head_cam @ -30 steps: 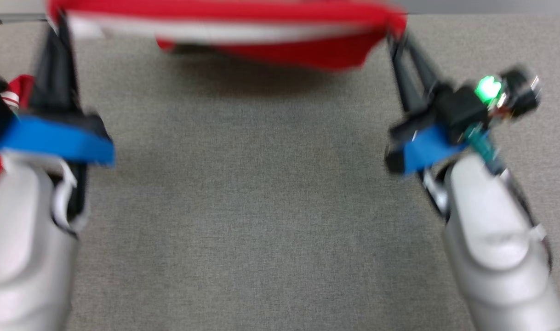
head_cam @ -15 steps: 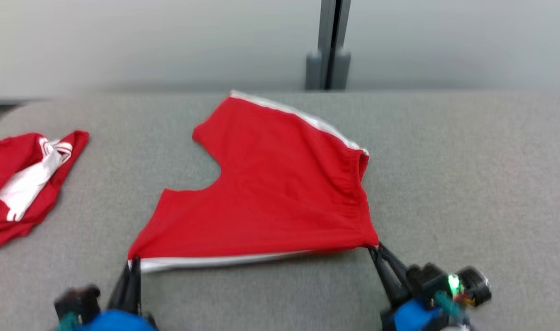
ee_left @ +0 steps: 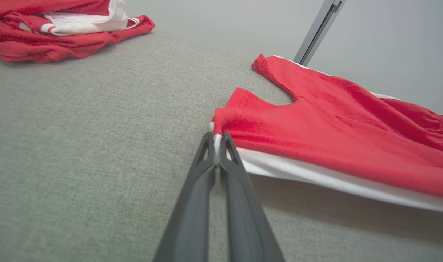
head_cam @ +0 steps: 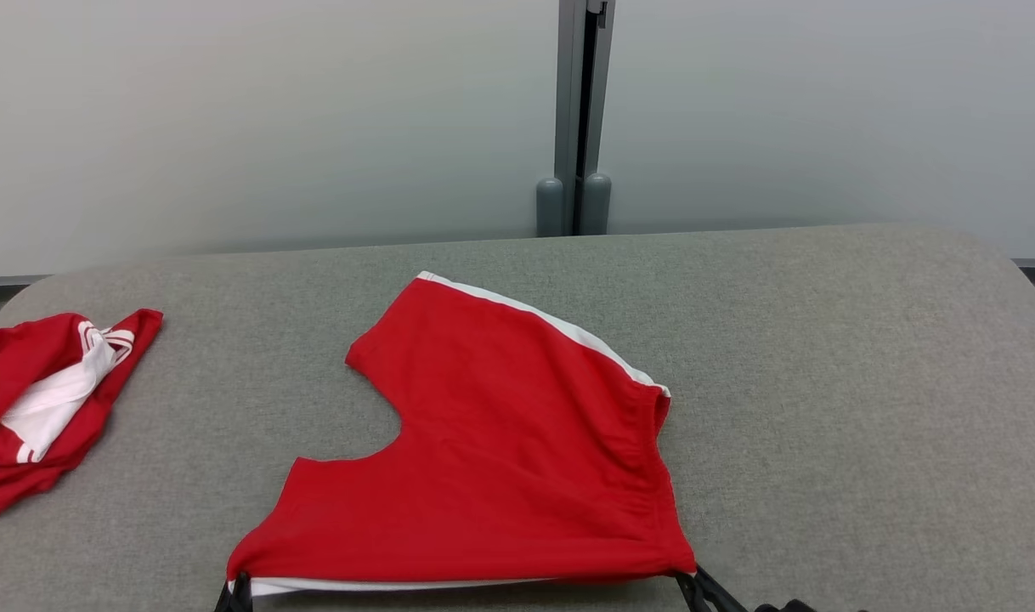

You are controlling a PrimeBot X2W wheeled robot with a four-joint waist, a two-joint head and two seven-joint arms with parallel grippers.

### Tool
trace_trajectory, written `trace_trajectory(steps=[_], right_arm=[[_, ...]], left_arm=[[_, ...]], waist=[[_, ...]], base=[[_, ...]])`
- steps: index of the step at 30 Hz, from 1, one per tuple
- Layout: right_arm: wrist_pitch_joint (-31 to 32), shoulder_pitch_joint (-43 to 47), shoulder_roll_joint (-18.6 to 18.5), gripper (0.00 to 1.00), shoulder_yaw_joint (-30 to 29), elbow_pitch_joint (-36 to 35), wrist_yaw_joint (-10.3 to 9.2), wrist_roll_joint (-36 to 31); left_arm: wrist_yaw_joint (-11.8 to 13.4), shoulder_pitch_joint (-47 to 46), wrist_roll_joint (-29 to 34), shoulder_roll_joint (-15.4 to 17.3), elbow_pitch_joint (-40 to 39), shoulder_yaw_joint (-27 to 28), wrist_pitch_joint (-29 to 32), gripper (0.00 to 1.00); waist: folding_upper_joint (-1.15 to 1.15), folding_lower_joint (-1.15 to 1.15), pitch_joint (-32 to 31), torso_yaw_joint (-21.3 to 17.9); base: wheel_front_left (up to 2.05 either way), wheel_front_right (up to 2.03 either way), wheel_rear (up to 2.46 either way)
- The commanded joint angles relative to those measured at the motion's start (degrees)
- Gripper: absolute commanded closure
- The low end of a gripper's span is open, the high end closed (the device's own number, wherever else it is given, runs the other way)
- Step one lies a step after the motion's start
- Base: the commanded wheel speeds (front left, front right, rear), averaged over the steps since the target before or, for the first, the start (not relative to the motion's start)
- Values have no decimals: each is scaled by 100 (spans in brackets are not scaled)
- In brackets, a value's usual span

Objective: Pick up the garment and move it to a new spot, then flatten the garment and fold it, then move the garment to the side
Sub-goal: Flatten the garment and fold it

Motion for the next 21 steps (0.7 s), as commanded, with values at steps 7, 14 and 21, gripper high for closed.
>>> trace_trajectory(steps=[7, 14, 21], right_arm=[[-4, -481, -38, 100, -174, -253, -9, 50], [-4, -1417, -33, 100, -49, -358, -6, 812], [-3, -2305, -32, 100, 266, -601, -6, 1450]], left_arm=[[18, -842, 40, 294, -355, -263, -2, 100], [18, -2511, -176, 1022, -210, -932, -1, 100], [17, -4016, -376, 1566, 230, -1371, -1, 100]], waist=[[2, 1, 379, -158], [2, 1, 1305, -397], [2, 1, 2390, -729]], base=[[0, 0, 0], [0, 0, 0], [0, 0, 0]])
